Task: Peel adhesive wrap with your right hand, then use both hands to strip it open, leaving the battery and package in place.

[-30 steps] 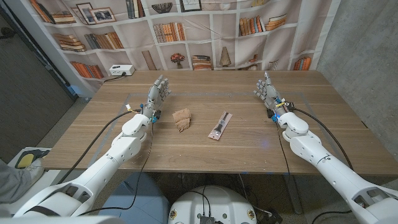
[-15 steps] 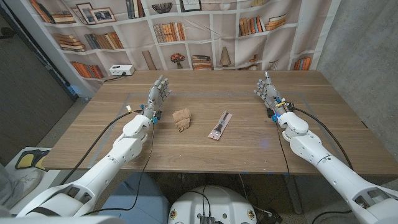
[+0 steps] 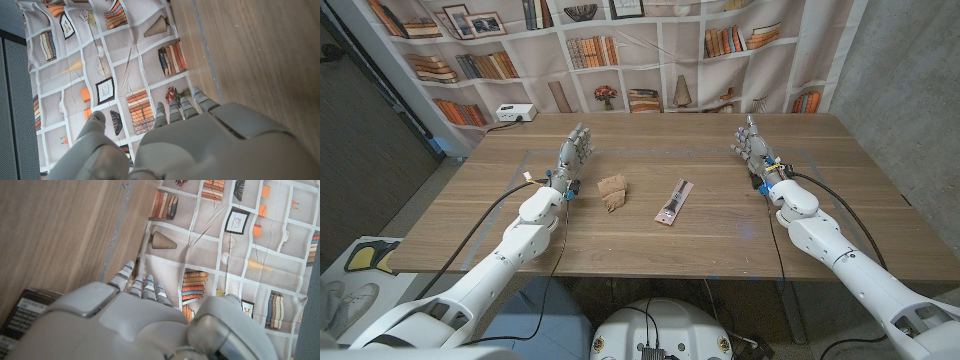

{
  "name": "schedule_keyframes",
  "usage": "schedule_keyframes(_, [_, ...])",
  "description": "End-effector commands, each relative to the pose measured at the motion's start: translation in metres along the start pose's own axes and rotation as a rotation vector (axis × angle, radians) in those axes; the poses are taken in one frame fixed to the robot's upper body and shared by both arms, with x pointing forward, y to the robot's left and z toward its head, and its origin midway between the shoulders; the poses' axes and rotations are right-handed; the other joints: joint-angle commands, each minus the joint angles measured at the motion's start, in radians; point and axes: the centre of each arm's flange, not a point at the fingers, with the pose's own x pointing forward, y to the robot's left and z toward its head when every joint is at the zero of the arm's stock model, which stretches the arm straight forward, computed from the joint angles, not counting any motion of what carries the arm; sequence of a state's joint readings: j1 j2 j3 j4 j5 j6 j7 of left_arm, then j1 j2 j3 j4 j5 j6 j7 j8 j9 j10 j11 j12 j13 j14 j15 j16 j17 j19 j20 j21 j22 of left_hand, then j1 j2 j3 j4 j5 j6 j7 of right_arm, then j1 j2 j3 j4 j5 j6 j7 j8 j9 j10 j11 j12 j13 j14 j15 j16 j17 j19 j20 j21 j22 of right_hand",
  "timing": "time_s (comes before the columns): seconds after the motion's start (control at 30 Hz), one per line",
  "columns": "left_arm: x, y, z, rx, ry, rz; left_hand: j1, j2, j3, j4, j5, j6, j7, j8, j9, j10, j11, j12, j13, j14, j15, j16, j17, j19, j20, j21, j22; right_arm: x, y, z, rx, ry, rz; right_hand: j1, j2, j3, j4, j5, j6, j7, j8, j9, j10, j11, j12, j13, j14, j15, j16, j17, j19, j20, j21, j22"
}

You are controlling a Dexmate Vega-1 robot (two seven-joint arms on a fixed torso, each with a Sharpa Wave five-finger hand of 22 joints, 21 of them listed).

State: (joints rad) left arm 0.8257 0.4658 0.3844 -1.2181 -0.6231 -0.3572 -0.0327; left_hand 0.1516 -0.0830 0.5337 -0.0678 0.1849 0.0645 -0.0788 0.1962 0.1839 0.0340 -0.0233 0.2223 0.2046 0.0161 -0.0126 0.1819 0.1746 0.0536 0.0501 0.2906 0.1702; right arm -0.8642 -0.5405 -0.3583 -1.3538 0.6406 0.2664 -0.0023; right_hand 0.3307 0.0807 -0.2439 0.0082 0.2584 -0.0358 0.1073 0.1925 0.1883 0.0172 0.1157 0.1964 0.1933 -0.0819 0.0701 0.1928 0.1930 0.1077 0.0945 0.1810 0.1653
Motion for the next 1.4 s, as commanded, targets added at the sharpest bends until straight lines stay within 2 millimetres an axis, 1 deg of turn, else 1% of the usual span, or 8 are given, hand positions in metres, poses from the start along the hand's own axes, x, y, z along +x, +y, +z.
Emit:
schedule_keyframes(0.03, [0.001, -0.007, 0.001, 0.043, -0.005, -0.005, 0.009, 0.004, 0.004, -0.007, 0.005, 0.009, -0.007, 0.006, 0.003, 0.010, -0.001, 0.004, 0.002, 0.002, -0.003, 0.006, 0.005, 0.004, -0.003, -0.006, 0.004, 0.005, -0.011, 0.008, 0.000, -0.022, -0.002, 0.012, 0.002, -0.001, -0.007, -0.004, -0.001, 0.010, 0.005, 0.004, 0.001, 0.005, 0.004, 0.004, -0.009, -0.001, 0.000, 0.004, -0.007, 0.001, 0.001, 0.005])
schedule_keyframes(0.2, [0.001, -0.005, 0.008, 0.067, -0.005, -0.008, 0.011, 0.005, 0.004, -0.009, 0.005, 0.010, -0.007, 0.005, 0.003, 0.010, -0.002, 0.004, 0.002, 0.002, -0.004, 0.006, 0.005, 0.005, -0.003, -0.008, 0.004, 0.006, -0.012, 0.008, 0.000, -0.030, -0.001, 0.013, 0.002, -0.001, -0.008, -0.005, -0.001, 0.010, 0.004, 0.004, 0.001, 0.004, 0.005, 0.004, -0.009, -0.001, 0.001, 0.004, -0.007, 0.001, 0.001, 0.005])
schedule_keyframes(0.33, [0.000, -0.001, 0.018, 0.100, -0.002, -0.020, 0.011, 0.005, 0.003, -0.010, 0.004, 0.010, -0.007, 0.005, 0.003, 0.010, -0.001, 0.004, 0.002, -0.001, -0.005, 0.005, 0.005, 0.006, -0.004, -0.010, 0.004, 0.005, -0.013, 0.009, -0.010, -0.029, 0.004, 0.015, 0.003, 0.000, -0.009, -0.006, -0.001, 0.010, 0.005, 0.004, 0.001, 0.004, 0.005, 0.004, -0.009, -0.002, 0.001, 0.004, -0.008, 0.001, 0.002, 0.005])
schedule_keyframes(0.53, [-0.002, 0.001, 0.023, 0.108, -0.005, -0.024, 0.012, 0.005, 0.003, -0.012, 0.004, 0.010, -0.007, 0.004, 0.003, 0.011, -0.002, 0.004, 0.002, -0.002, -0.005, 0.005, 0.005, 0.006, -0.004, -0.012, 0.004, 0.006, -0.014, 0.011, -0.007, -0.030, -0.001, 0.016, 0.002, 0.000, -0.010, -0.007, 0.000, 0.010, 0.005, 0.004, 0.001, 0.003, 0.005, 0.004, -0.009, -0.002, 0.001, 0.004, -0.008, 0.001, 0.002, 0.005])
schedule_keyframes(0.73, [-0.003, 0.003, 0.025, 0.135, -0.004, -0.034, 0.012, 0.005, 0.001, -0.014, 0.004, 0.011, -0.007, 0.004, 0.003, 0.010, -0.002, 0.003, 0.001, -0.003, -0.005, 0.005, 0.005, 0.007, -0.005, -0.015, 0.004, 0.008, -0.013, 0.011, -0.007, -0.026, -0.001, 0.017, 0.002, 0.000, -0.010, -0.009, 0.000, 0.010, 0.005, 0.004, 0.000, 0.004, 0.005, 0.004, -0.009, -0.003, 0.002, 0.004, -0.009, 0.000, 0.003, 0.005])
schedule_keyframes(1.13, [-0.001, 0.004, 0.019, 0.179, -0.014, -0.045, 0.013, 0.005, -0.001, -0.017, 0.003, 0.012, -0.007, 0.003, 0.003, 0.013, -0.005, 0.003, 0.001, -0.003, -0.005, 0.005, 0.005, 0.008, -0.006, -0.020, 0.004, 0.008, -0.017, 0.010, -0.004, -0.017, -0.011, 0.019, 0.003, 0.001, -0.012, -0.011, -0.001, 0.009, 0.005, 0.004, 0.000, 0.003, 0.005, 0.004, -0.009, -0.003, 0.002, 0.004, -0.010, 0.000, 0.004, 0.005])
schedule_keyframes(1.4, [-0.002, 0.004, 0.025, 0.211, -0.032, -0.050, 0.019, 0.010, 0.001, -0.022, 0.003, 0.010, 0.000, 0.001, 0.003, 0.006, 0.001, 0.000, 0.001, -0.009, -0.006, 0.003, 0.005, 0.017, -0.024, -0.023, 0.004, 0.008, -0.023, 0.008, -0.001, -0.018, -0.016, 0.020, 0.004, 0.002, -0.012, -0.013, -0.001, 0.009, 0.005, 0.004, 0.001, 0.004, 0.005, 0.004, -0.009, -0.002, 0.003, 0.004, -0.010, 0.000, 0.004, 0.005])
